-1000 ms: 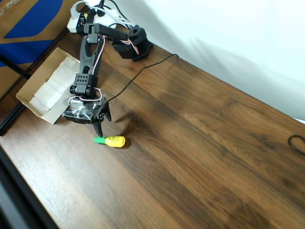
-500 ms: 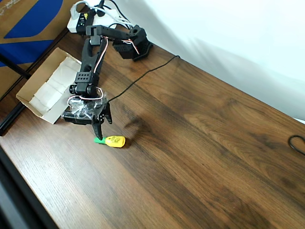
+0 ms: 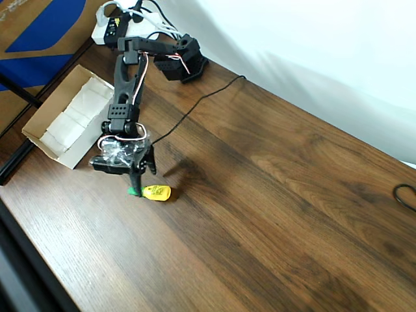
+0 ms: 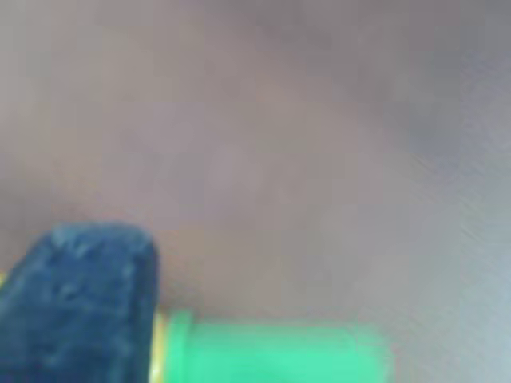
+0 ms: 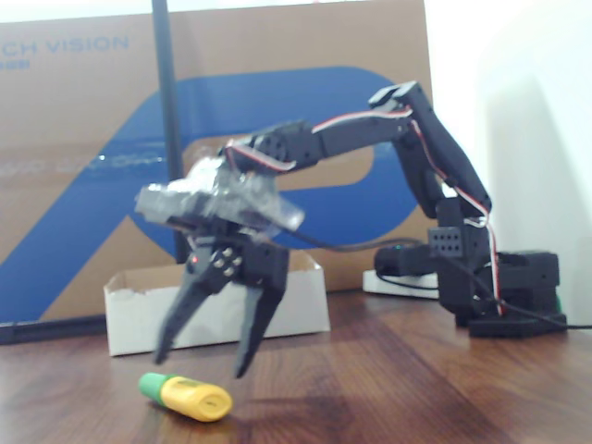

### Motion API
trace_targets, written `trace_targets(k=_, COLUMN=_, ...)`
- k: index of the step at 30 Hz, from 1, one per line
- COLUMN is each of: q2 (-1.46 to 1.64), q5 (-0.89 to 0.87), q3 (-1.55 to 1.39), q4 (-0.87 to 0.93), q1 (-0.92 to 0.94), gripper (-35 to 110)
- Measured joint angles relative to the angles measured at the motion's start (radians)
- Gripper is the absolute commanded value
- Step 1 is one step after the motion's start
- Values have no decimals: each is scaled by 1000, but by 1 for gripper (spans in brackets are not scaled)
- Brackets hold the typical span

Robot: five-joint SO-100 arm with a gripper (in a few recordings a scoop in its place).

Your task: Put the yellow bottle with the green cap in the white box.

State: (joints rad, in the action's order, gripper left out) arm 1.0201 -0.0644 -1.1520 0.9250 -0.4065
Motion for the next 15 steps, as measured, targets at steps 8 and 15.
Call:
trace_targets(k=8, q2=-21, q5=60, q3=-20, q4=-66, q1=17, gripper=36)
trace_targets(k=15, q2=-41, q5=104, q3=-18, q4=-75, q1=35, gripper=38)
